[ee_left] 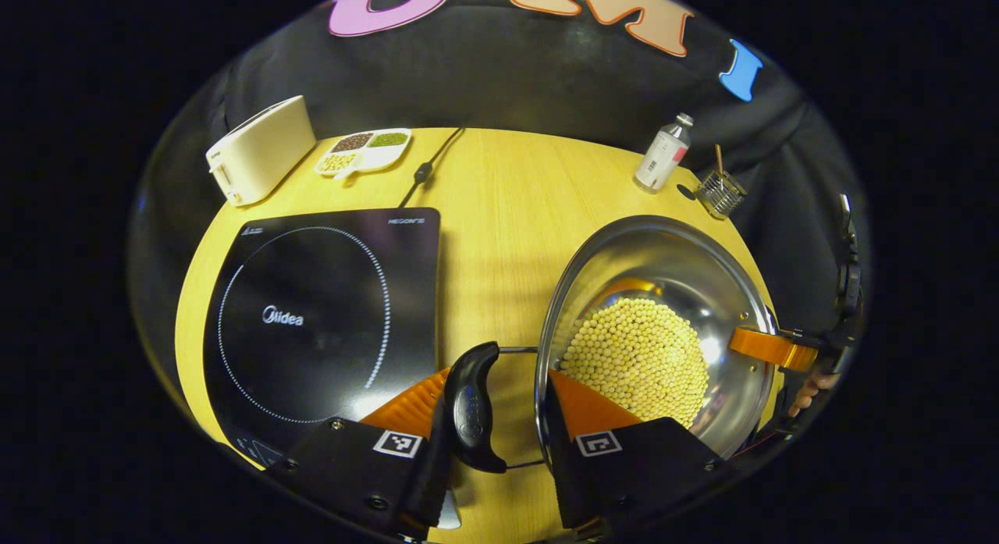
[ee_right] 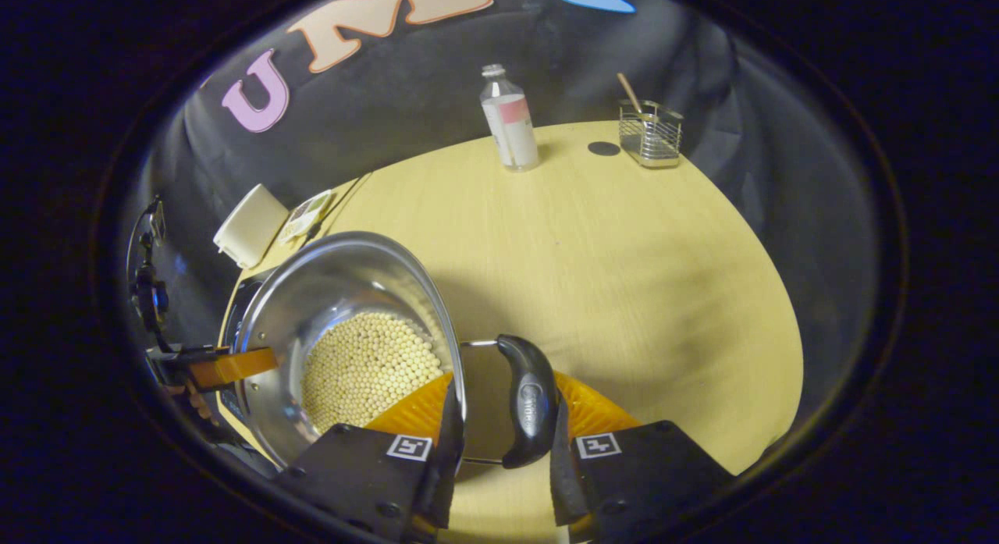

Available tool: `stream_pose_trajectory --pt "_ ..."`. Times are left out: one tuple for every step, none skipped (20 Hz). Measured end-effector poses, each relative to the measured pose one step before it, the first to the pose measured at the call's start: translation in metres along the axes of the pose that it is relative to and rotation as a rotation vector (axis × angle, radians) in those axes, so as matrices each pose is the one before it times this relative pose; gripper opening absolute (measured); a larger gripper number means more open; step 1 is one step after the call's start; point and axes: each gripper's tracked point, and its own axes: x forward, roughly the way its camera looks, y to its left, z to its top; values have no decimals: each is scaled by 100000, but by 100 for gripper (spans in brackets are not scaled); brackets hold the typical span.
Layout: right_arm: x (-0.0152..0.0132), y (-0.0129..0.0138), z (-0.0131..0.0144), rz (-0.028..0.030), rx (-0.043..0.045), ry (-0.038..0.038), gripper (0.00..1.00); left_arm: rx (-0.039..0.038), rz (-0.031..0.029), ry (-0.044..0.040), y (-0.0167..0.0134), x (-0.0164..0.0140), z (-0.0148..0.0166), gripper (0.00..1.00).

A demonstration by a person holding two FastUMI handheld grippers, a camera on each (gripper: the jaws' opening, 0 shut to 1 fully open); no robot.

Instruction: First push the handle of the pot to place it horizontally, then grasp the pot with both hands and set it on the induction cooktop.

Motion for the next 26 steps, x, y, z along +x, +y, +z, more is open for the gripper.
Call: stream_pose_trajectory --pt "-157 801 -48 909 -151 -235 48 75 415 -57 711 -578 74 57" --pt "-37 930 -29 873 107 5 52 464 290 -484 828 -454 205 57" --pt "-138 976 -100 605 398 -107 48 459 256 -308 855 -491 374 57" --pt "1 984 -39 403 403 -265 48 291 221 35 843 -477 124 57" --pt "-160 1007 -68 125 636 -399 52 454 -16 -754 897 -377 427 57" --pt "6 1028 -61 -78 863 -306 48 1125 -289 -626 977 -261 437 57" --pt "-73 1117 -169 -222 1002 -148 48 1291 -331 -656 1036 -278 378 57" --pt "37 1125 -105 -355 972 -61 52 1169 -526 -686 1114 -212 300 57" --pt "110 1291 -265 -515 815 -181 52 819 -638 -692 1147 -150 381 57" --pt "167 1383 -200 -727 475 -16 52 564 -805 -298 1376 -128 245 57" --pt "33 1388 -369 -1195 406 418 48 90 -798 331 1547 4 137 58" --pt "-47 1443 -245 -1402 -458 -210 48 -142 -1098 762 1444 -125 -110 57" --pt "-14 1475 -175 -1014 -383 -641 48 1154 -1251 -1299 1349 -135 453 57" --pt "170 1511 -96 -688 114 -580 48 1739 -1001 -1203 1466 59 428 57" --pt "319 1489 -260 -759 539 -157 48 970 -566 -144 1515 67 133 57" --pt "219 1276 -254 -1097 786 -15 52 343 -600 153 1449 153 -4 57" --pt "241 1194 -237 -1281 228 -84 48 -457 -774 300 1122 169 29 56" --pt "93 1175 -27 -1088 -953 -535 48 -11 -952 -222 1099 -132 59 56" --pt "3 1012 -205 -928 -845 197 48 -359 -643 140 1008 19 -92 56" --pt "-10 931 -108 -622 -195 680 48 -715 -143 678 901 -224 -238 56" --pt "105 937 -122 -448 -422 400 52 -342 -161 -559 903 -148 59 56" --pt "-15 917 65 -234 -640 140 52 -155 -216 -1045 801 -72 150 56" --pt "-72 895 -169 -325 -872 296 48 -287 -136 -464 760 -238 -26 56" --pt "1 774 -53 -104 -922 518 52 -878 89 -407 946 -141 -146 56" --pt "186 777 -68 160 -867 594 48 -668 111 -757 705 -197 101 56" --pt "71 766 119 141 -633 132 52 -47 100 -928 632 -75 106 56"
